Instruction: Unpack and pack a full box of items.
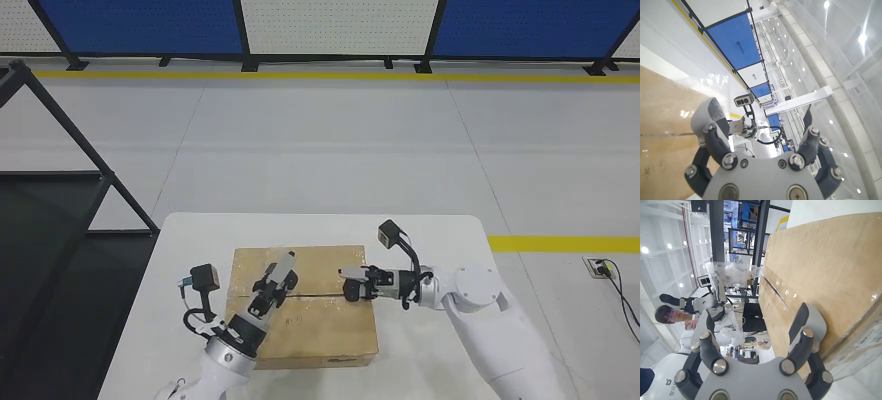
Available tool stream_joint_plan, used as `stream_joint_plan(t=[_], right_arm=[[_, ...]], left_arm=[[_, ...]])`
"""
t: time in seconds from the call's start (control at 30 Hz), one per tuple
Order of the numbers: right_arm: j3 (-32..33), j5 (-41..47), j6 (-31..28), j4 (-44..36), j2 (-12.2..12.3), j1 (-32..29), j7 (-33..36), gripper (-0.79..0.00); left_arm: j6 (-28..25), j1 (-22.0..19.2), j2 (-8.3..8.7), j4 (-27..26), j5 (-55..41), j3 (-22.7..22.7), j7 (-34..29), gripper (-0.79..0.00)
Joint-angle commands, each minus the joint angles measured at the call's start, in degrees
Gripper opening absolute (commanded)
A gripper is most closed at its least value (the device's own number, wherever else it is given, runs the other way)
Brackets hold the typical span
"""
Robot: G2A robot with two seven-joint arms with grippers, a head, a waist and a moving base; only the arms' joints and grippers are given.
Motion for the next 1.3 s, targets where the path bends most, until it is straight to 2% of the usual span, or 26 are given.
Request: stream_joint_plan(t=[0.0,0.5,0.73,0.93,1.27], right_arm=[[0.21,0.01,0.18,-0.34,0.18,-0.32,0.07,0.000],[0.63,0.81,0.24,-1.26,1.05,-1.81,-0.52,0.000],[-0.47,1.17,0.21,-0.67,1.04,-0.96,-0.47,0.000],[-1.15,1.44,-0.33,1.08,1.07,0.16,-0.08,0.000],[-1.59,1.87,-0.80,1.54,1.26,0.32,-0.80,0.000]], left_arm=[[0.12,-0.26,-0.05,0.10,0.23,0.13,-0.10,0.000],[1.56,-3.71,-0.61,1.21,3.96,3.74,-1.95,0.000],[0.58,-4.19,-0.24,1.39,8.65,4.94,-8.63,0.000],[1.93,-6.26,-0.14,0.55,10.88,5.90,-13.54,0.000],[2.14,-7.99,-0.34,-1.36,16.89,10.12,-15.69,0.000]])
